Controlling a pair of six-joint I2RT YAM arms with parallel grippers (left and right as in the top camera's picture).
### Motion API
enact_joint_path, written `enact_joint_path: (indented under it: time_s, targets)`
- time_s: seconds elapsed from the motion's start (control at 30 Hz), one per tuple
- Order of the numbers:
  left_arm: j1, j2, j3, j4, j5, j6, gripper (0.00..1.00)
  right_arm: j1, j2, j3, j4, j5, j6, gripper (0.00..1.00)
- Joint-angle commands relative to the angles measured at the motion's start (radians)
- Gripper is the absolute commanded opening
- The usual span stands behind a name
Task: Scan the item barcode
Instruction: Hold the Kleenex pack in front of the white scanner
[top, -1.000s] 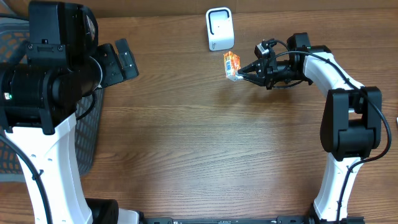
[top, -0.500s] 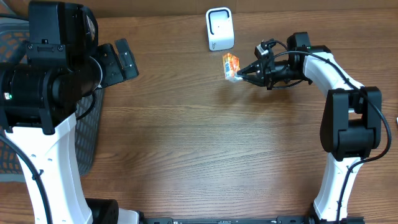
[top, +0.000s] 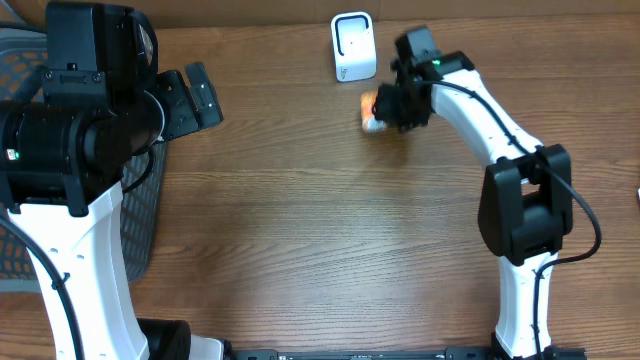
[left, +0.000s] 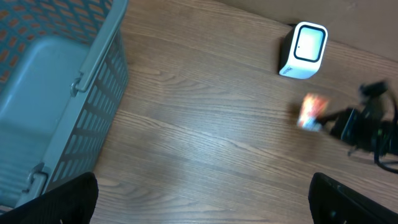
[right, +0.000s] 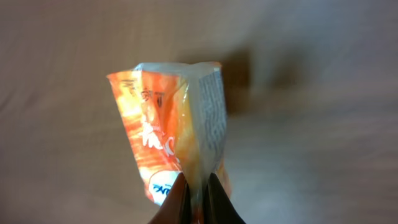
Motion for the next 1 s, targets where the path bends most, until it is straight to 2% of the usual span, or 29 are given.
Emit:
enact_joint_path:
  time_s: [0.0, 0.1, 0.2, 0.33, 0.47, 0.73, 0.9, 0.97]
  targets:
    - [0.001, 0.001, 0.002, 0.002, -0.010, 0.009, 1.00, 0.047, -0.008, 0.089, 0.111, 0.530, -0.116, 0.04]
    - [0.001, 0.001, 0.002, 0.002, -0.010, 0.009, 1.00, 0.088, -0.007, 0.089, 0.289, 0.635, -0.416, 0.04]
    - [0.001, 0.001, 0.002, 0.002, -0.010, 0.009, 1.00, 0.114, -0.003, 0.089, 0.428, 0.673, -0.624, 0.04]
    - [0.001, 0.001, 0.002, 0.002, -0.010, 0.009, 1.00, 0.125, 0.002, 0.089, 0.626, 0.668, -0.853, 0.04]
    - [0.001, 0.001, 0.002, 0.002, -0.010, 0.009, 1.00, 0.125, 0.035, 0.089, 0.691, 0.661, -1.000, 0.04]
    - [0.001, 0.001, 0.002, 0.002, -0.009, 0.008, 1.00, 0.129, 0.082, 0.087, 0.708, 0.562, -1.014, 0.04]
    - [0.001, 0.001, 0.002, 0.002, -0.010, 0.009, 1.00, 0.135, 0.082, 0.087, 0.766, 0.596, -1.010, 0.04]
    - [0.001, 0.001, 0.002, 0.002, -0.010, 0.009, 1.00, 0.135, 0.082, 0.087, 0.779, 0.670, -0.990, 0.04]
